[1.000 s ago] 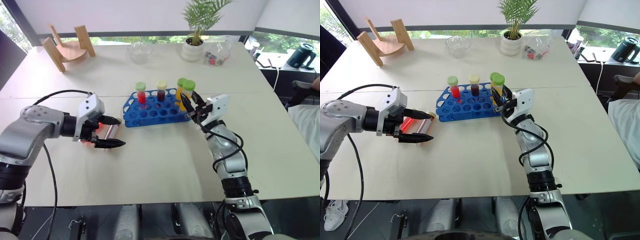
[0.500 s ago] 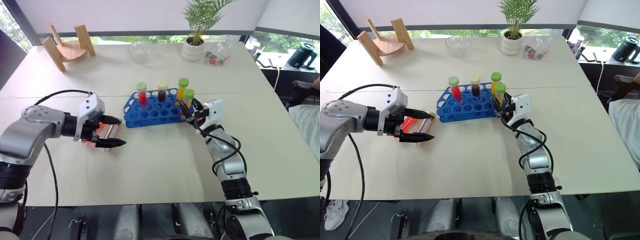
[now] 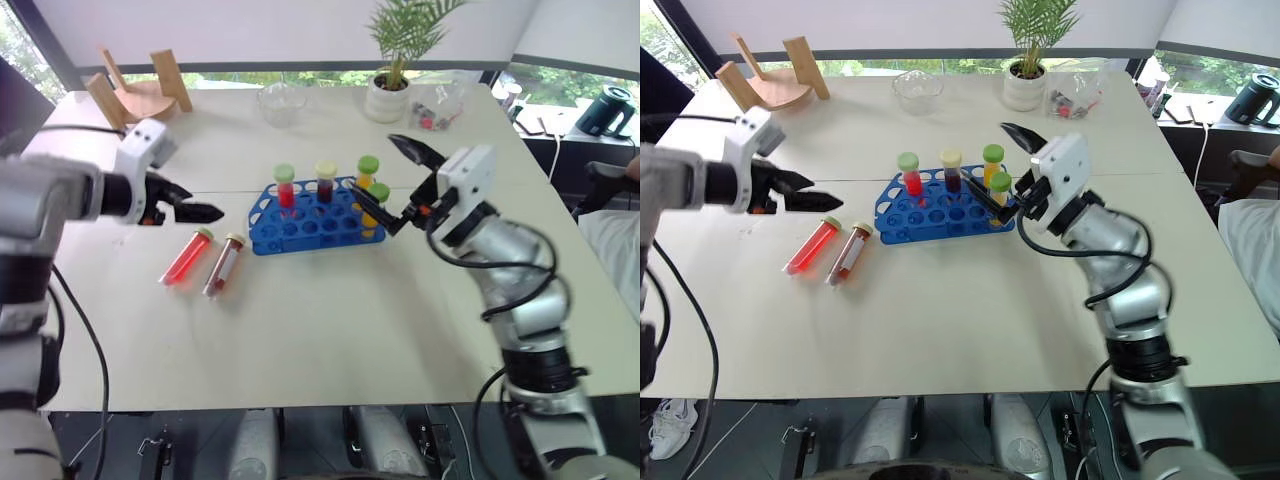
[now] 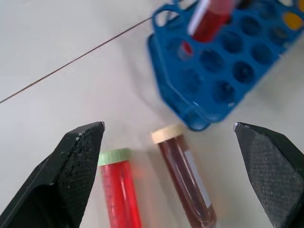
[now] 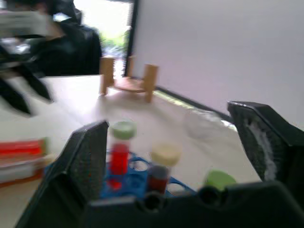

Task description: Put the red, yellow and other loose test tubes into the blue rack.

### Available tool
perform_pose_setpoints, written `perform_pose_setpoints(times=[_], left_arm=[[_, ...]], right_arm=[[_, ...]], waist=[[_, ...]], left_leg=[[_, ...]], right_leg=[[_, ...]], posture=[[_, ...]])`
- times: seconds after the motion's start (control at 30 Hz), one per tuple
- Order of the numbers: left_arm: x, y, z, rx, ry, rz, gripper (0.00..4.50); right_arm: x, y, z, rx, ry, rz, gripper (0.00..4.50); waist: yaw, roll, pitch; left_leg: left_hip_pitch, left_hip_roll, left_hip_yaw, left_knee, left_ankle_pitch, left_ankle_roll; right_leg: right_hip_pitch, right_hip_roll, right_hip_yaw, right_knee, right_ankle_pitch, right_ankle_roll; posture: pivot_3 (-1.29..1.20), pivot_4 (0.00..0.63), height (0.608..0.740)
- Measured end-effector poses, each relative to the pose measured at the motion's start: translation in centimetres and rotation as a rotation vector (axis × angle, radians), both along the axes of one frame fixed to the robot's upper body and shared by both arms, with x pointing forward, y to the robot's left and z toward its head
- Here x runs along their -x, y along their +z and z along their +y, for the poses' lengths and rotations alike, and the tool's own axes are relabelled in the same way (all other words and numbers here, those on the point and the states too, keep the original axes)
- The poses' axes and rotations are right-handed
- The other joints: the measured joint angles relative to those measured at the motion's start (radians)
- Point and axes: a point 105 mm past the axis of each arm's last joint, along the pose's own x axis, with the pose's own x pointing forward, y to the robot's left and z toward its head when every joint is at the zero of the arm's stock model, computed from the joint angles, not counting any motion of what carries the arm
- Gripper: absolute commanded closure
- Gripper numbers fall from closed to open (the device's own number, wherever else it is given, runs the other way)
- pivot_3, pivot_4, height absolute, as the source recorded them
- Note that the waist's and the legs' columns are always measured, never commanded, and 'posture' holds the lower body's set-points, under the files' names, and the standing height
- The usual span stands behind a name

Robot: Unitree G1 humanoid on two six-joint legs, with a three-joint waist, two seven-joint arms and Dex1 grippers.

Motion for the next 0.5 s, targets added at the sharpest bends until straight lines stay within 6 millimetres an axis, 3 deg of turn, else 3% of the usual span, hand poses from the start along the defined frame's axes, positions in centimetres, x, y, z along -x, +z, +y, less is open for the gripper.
perform_pose_setpoints(times=[0.1,0.2,0.37,0.5], left_arm=[[-0.6,-1.1,-1.1,-0.003,0.046,0.142,0.00],[-1.3,-1.9,-1.2,-0.023,0.099,0.224,0.00],[-1.4,-1.4,-1.4,-0.024,0.098,0.274,0.00],[-0.5,-2.7,-1.8,-0.041,0.108,0.365,0.00]], right_arm=[[2.8,-2.0,1.1,0.176,0.217,0.169,0.09],[4.3,-4.2,1.4,0.266,0.330,0.297,0.09],[4.2,-4.6,1.4,0.280,0.342,0.310,0.09],[4.1,-5.3,1.0,0.289,0.321,0.317,0.09]], waist=[[-0.002,-0.001,0.000],[-0.008,-0.001,0.000],[-0.010,-0.001,0.000],[-0.004,-0.001,0.000]], left_leg=[[0.000,0.000,0.000,-0.001,0.000,0.001],[-0.002,0.000,0.000,-0.001,0.000,0.001],[-0.002,0.000,0.000,-0.001,0.000,0.001],[-0.002,0.000,0.000,-0.001,0.000,0.001]], right_leg=[[-0.001,0.000,0.000,-0.001,0.000,0.000],[-0.003,0.000,0.000,0.000,0.000,0.000],[-0.003,0.000,0.000,0.000,0.000,0.000],[-0.003,0.000,0.000,-0.001,0.000,0.000]], posture=[[0.00,0.150,0.740],[0.00,0.150,0.740],[0.00,0.150,0.740],[0.00,0.150,0.740]])
